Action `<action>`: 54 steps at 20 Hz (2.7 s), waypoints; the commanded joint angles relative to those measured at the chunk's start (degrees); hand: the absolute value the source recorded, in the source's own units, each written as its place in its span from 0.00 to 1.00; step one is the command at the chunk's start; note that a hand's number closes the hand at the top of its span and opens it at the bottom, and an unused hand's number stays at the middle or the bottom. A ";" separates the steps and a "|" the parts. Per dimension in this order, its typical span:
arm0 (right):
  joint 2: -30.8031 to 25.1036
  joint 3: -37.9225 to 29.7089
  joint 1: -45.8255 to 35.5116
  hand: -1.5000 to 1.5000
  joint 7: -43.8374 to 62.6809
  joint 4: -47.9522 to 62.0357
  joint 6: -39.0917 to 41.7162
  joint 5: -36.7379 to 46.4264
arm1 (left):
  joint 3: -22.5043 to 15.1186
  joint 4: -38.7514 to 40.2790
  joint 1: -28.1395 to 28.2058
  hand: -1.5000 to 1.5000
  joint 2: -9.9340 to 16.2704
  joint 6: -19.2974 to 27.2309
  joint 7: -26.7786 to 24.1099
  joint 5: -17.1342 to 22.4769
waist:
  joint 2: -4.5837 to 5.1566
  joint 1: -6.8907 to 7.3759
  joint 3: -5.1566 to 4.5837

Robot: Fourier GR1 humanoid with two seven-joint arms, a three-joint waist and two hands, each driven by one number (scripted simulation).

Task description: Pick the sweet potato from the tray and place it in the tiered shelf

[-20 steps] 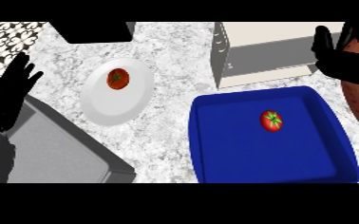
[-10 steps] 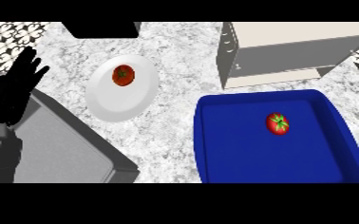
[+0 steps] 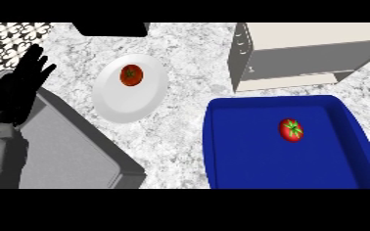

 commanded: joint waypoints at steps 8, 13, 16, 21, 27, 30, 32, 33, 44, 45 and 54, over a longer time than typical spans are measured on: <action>1.84 1.65 -3.71 1.00 -8.32 11.93 -1.95 5.24 | -5.46 6.16 6.22 0.50 -8.56 -2.40 3.81 0.71 | 1.77 1.36 -1.94; 2.31 0.88 -4.27 1.00 -14.37 16.06 -3.11 6.08 | -5.22 6.10 6.19 0.50 -8.73 -2.85 3.59 0.25 | 1.50 0.82 -1.85; 3.50 2.01 -5.82 1.00 -15.40 17.77 -2.88 6.68 | -5.23 5.72 6.45 0.50 -9.63 -1.71 3.89 -0.67 | 1.31 0.93 -1.91; 3.40 2.59 -7.71 1.00 -18.05 21.56 -2.07 7.82 | -4.64 6.86 5.66 0.50 -9.22 -2.55 3.92 -0.85 | 1.47 0.31 -1.95; 5.88 -2.83 -9.17 0.00 -17.82 26.92 -6.28 4.99 | -4.19 6.19 6.52 0.50 -9.97 -2.83 4.06 -0.89 | 1.22 -0.16 -1.82; 7.71 -4.97 -9.14 0.00 -17.81 29.28 -9.04 3.96 | -4.32 5.36 6.97 0.50 -10.68 -2.64 3.79 -1.28 | 1.09 -0.27 -1.80; 8.55 -7.04 -12.87 0.00 -16.23 30.41 -8.85 1.57 | -3.22 6.46 6.07 0.50 -9.36 -2.99 4.36 -1.31 | 1.03 -0.17 -1.89; 10.43 -7.93 -11.75 0.00 -16.67 30.50 -10.19 0.37 | -3.46 5.36 5.53 0.50 -10.09 -2.62 5.54 -0.96 | 0.73 -0.61 -1.79; 9.55 -18.89 -15.36 0.00 -16.53 36.51 -15.56 -6.29 | -1.95 5.64 7.74 0.50 -10.36 -3.49 3.29 -1.76 | 0.91 -1.66 -1.86; 7.00 -20.03 -17.49 0.00 -14.73 36.96 -16.65 -5.84 | -1.39 4.64 7.86 0.50 -9.65 -3.86 5.09 -1.22 | 0.54 -1.35 -1.88; -1.51 -27.34 -16.27 0.00 -15.65 43.99 -20.40 -5.98 | -1.10 3.70 6.78 0.50 -9.96 -3.93 6.08 -1.72 | 0.91 -2.45 -1.71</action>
